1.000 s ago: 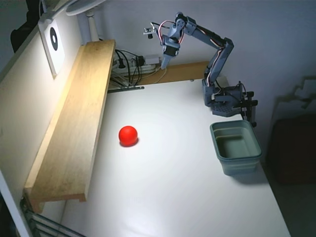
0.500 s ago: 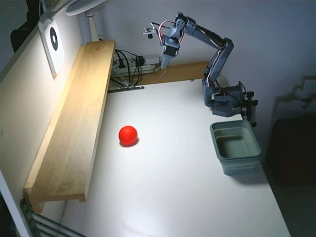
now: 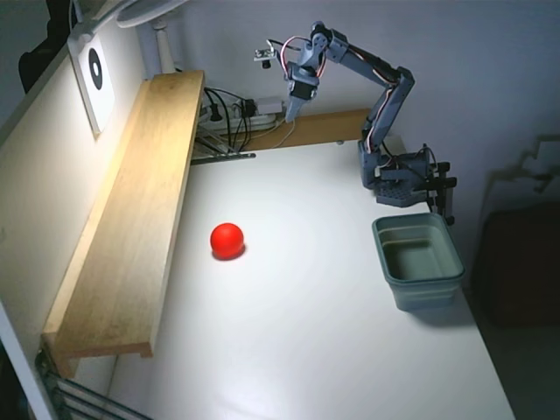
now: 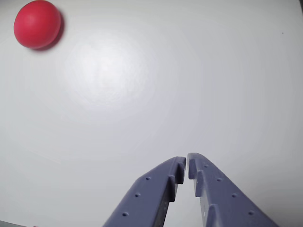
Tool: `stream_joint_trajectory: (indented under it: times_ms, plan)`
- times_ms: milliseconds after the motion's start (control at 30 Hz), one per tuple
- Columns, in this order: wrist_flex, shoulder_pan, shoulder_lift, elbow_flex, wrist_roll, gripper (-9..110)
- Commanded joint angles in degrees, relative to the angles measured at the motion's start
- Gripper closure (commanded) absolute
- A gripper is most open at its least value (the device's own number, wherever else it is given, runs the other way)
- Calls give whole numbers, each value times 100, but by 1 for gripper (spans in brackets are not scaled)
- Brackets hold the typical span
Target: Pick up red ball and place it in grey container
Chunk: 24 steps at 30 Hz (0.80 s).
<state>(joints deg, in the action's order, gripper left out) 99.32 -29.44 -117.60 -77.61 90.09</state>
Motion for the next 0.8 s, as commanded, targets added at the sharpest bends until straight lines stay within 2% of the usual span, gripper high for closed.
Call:
stream_joint_trajectory:
  times_ms: [0,633,667,767]
  plan:
    - [68,-56,-164,186,-9,104]
    - [68,-56,-164,186,-9,104]
    - [68,-56,-164,186,-9,63]
    - [68,-56,-164,186,-9,63]
